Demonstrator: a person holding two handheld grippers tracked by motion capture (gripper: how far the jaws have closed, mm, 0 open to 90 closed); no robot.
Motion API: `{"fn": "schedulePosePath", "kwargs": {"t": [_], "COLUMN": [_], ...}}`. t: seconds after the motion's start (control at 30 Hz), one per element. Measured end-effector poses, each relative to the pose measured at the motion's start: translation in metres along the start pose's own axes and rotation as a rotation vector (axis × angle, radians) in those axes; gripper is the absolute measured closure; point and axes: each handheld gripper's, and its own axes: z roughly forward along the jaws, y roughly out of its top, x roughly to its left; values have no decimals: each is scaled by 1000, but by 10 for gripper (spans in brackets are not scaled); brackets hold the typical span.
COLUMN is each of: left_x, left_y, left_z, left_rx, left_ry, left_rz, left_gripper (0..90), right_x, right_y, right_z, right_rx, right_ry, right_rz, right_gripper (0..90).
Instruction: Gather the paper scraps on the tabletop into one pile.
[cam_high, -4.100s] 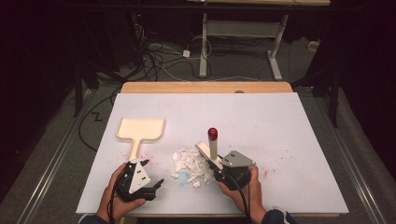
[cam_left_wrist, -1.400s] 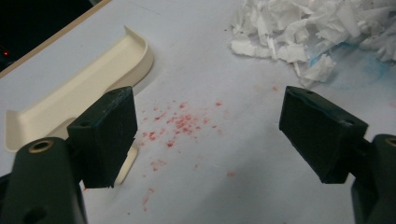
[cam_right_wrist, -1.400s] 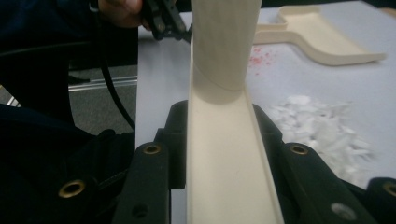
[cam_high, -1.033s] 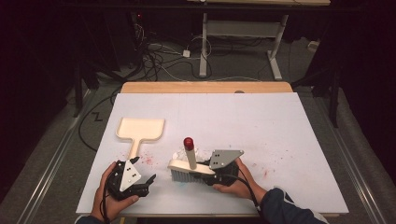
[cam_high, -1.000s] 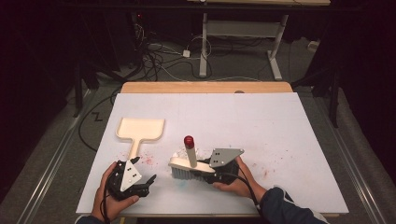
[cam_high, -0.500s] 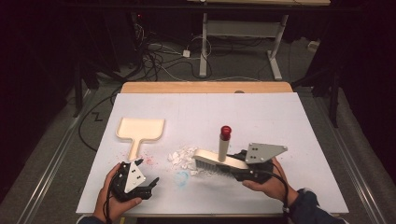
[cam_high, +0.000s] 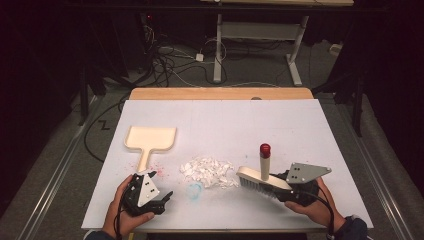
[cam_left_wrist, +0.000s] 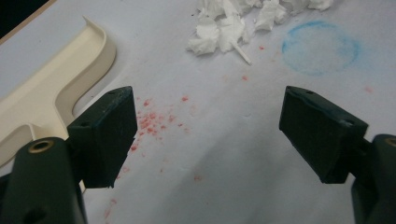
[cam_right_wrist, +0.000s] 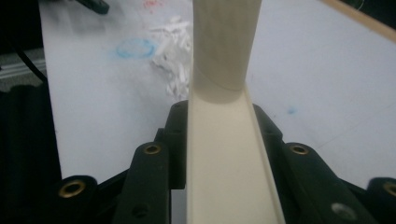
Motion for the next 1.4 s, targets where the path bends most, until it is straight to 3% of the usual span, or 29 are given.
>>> {"fn": "schedulePosePath", "kwargs": {"t": [0.2,0.37,0.47,0.6,0.7,0.83,0.93,1.0,1.07,1.2,1.33,1.4], "left_x": [0,-1,-1,0,0,0,-1,-1,-1,-1,-1,-1], "left_y": [0,1,1,0,-1,-1,0,1,0,0,1,1], "left_z": [1,3,3,2,1,1,1,1,1,1,0,1], "left_rx": [4,5,6,5,4,4,5,3,1,2,-1,-3], "left_ry": [-8,-12,-13,-14,-15,-14,-13,-11,-12,-12,-13,-16], "left_rz": [0,10,7,6,5,4,11,7,2,5,8,8], "left_gripper": [185,185,185,185,185,185,185,185,185,185,185,185], "right_x": [-3,4,5,7,6,2,0,-2,-4,-2,8,18], "right_y": [-4,14,27,39,43,44,46,45,40,29,25,32], "right_z": [19,44,58,66,59,44,38,38,43,61,80,90], "right_rx": [7,-17,-64,-102,-129,-167,-156,-153,-136,-49,-32,-32], "right_ry": [9,10,17,17,21,-28,-145,-198,-242,-355,-355,-336], "right_rz": [16,-24,-23,-28,-15,42,58,96,133,146,189,165], "right_gripper": [681,681,681,681,681,680,679,680,680,680,681,680]}}
